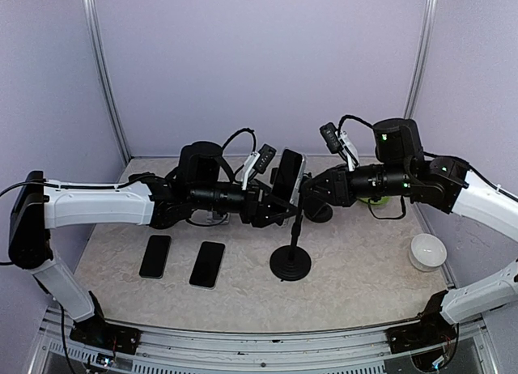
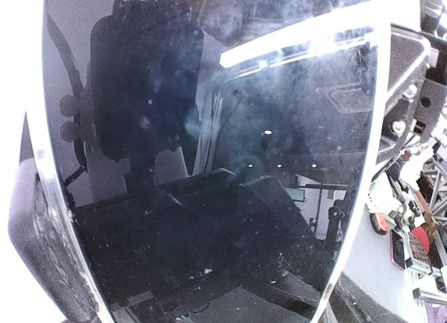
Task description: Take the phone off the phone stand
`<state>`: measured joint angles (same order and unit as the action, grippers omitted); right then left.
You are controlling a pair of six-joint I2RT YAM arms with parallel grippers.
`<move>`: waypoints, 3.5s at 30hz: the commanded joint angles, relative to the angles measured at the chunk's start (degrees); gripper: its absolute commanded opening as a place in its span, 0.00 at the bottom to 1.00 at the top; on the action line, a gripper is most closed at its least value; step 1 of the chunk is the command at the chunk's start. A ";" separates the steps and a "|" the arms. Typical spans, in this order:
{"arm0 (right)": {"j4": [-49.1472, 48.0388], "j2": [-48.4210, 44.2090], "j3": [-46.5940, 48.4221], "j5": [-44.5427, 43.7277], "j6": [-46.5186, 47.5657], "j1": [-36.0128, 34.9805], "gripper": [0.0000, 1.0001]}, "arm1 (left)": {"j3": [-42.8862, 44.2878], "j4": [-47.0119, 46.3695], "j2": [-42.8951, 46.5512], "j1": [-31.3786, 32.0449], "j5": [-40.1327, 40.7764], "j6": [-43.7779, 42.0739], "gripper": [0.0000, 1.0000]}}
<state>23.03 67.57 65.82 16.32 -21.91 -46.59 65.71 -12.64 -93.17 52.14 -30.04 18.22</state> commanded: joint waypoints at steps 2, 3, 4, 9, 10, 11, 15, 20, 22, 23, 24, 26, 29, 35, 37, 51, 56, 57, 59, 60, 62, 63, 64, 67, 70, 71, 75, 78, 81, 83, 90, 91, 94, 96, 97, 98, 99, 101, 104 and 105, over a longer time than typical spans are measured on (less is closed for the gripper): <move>6.68 0.01 0.13 0.97 -2.17 1.15 0.00 | 2.19 -2.05 -0.05 1.67 -0.11 -0.41 0.25; 6.49 0.28 0.30 0.75 -2.17 1.15 0.00 | 2.45 -2.83 -0.01 2.56 -0.43 -0.20 0.24; 6.38 0.54 0.49 0.61 -2.20 1.15 0.00 | 2.94 -3.28 0.08 3.29 -0.61 -0.10 0.25; 6.03 1.14 0.89 -0.38 -2.17 1.15 0.00 | 3.44 -5.38 1.55 5.23 -0.57 0.48 0.25; 5.94 1.16 0.84 -0.51 -2.17 1.15 0.00 | 3.40 -5.62 1.95 5.33 -0.81 0.68 0.25; 5.82 1.20 0.74 -0.70 -2.17 1.16 0.00 | 3.40 -5.72 2.56 5.38 -0.98 0.83 0.25; 5.44 1.09 0.39 -1.73 -2.32 1.16 0.00 | 3.54 -4.48 4.76 5.34 -0.64 0.28 0.25; 3.42 0.67 -0.51 -2.13 -2.91 1.15 0.00 | 2.69 -5.32 6.40 5.41 -2.91 0.83 0.26; 2.07 0.64 -1.23 -1.85 -3.19 1.15 0.00 | 1.54 -7.53 6.14 5.49 -5.10 2.14 0.26; 1.34 0.71 -1.55 -1.56 -3.43 1.16 0.00 | 0.93 -9.14 5.70 5.66 -6.65 2.55 0.26; 0.75 0.83 -1.84 -1.33 -3.62 1.07 0.00 | 0.45 -10.71 5.14 5.87 -7.37 4.63 0.26; -0.05 0.96 -2.13 -1.19 -3.91 1.02 0.00 | -0.40 -14.17 3.64 6.14 -8.22 6.54 0.26; -0.44 0.98 -2.15 -1.26 -4.02 0.84 0.00 | -0.55 -18.34 1.06 6.38 -9.20 8.89 0.25; -0.51 0.88 -2.03 -2.07 -4.01 0.62 0.00 | 2.14 -16.60 0.77 7.24 -7.23 6.37 0.24; -0.69 1.06 -1.52 -2.31 -4.02 0.67 0.00 | 2.43 -13.51 2.57 7.36 -4.72 4.10 0.24; -4.41 7.14 7.99 -6.11 0.39 0.62 0.00 | -2.19 0.39 18.38 0.47 16.15 -1.69 0.24; -5.80 11.56 13.04 -8.40 4.05 0.69 0.00 | -3.99 2.70 21.52 -2.38 20.56 -0.41 0.25; -6.02 12.39 14.24 -9.01 4.82 0.71 0.00 | -4.54 2.91 22.06 -2.73 21.10 0.02 0.25; -6.88 13.67 15.41 -9.78 5.93 1.02 0.00 | -5.37 3.11 23.06 -3.31 21.68 0.30 0.25; -7.88 14.17 15.78 -10.05 6.24 1.24 0.00 | -5.61 3.42 23.37 -3.43 22.16 0.32 0.25; -9.57 15.13 16.11 -10.03 6.80 1.89 0.00 | -5.98 3.87 23.87 -3.52 22.89 0.31 0.25; -10.29 15.66 16.21 -9.69 7.00 2.49 0.00 | -6.03 4.05 24.14 -3.61 23.18 0.30 0.25; -11.12 16.45 16.38 -9.38 7.25 3.03 0.00 | -6.14 4.30 24.24 -3.70 23.59 0.34 0.24; -14.10 18.52 17.19 -7.98 7.32 4.47 0.00 | -6.29 5.09 24.64 -3.95 24.89 0.28 0.25; -16.14 21.13 19.03 -6.50 7.74 5.54 0.00 | -6.29 6.26 24.86 -4.10 26.32 0.30 0.24; -16.63 21.98 19.88 -6.21 7.84 5.88 0.00 | -6.34 6.57 24.99 -4.15 26.69 0.26 0.24; -18.29 25.66 23.16 -5.60 8.44 6.69 0.00 | -6.60 7.70 25.44 -4.24 28.36 0.28 0.24; -18.99 28.28 25.75 -5.35 8.71 7.25 0.00 | -6.97 8.07 25.66 -4.24 29.06 0.63 0.24; -18.95 30.81 28.29 -5.14 8.97 7.56 0.00 | -7.26 8.62 25.71 -4.24 29.78 0.93 0.24; -19.38 31.69 28.88 -5.13 9.19 7.60 0.00 | -7.39 8.81 25.96 -4.24 30.36 0.94 0.24; -21.05 34.81 31.41 -4.48 9.25 7.74 0.00 | -8.23 9.92 26.50 -4.24 31.38 1.29 0.24; -21.20 35.19 31.94 -4.53 9.38 7.72 0.00 | -8.35 10.18 26.52 -4.24 31.38 1.29 0.24; -20.90 36.07 33.45 -4.64 10.00 7.73 0.00 | -8.52 10.75 26.69 -4.24 31.50 1.46 0.24; -20.60 36.39 33.91 -4.48 10.41 7.74 0.00 | -8.67 11.16 26.72 -4.24 31.48 1.64 0.24; -20.64 36.40 33.93 -4.44 10.54 7.74 0.00 | -8.81 11.27 26.76 -4.20 31.45 1.77 0.24; -20.60 36.40 33.93 -4.38 10.60 7.74 0.00 | -8.96 11.32 26.78 -4.23 31.45 1.92 0.24; -20.38 36.52 34.08 -4.21 10.70 7.72 0.00 | -9.14 11.39 26.79 -4.24 31.42 2.03 0.24; -19.63 36.92 34.67 -3.41 10.60 7.74 0.04 | -9.35 11.53 26.73 -4.24 31.41 2.25 0.24; -18.31 37.83 35.78 -1.59 10.39 7.61 0.27 | -9.59 11.81 26.71 -4.22 31.46 2.35 0.24; -18.00 37.97 36.04 -1.26 10.32 7.50 0.34 | -9.63 11.91 26.72 -4.24 31.41 2.35 0.24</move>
<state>9.78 105.45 97.54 12.29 -12.53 -39.18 56.16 2.02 -68.23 48.27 0.49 20.25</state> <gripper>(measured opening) 0.258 0.764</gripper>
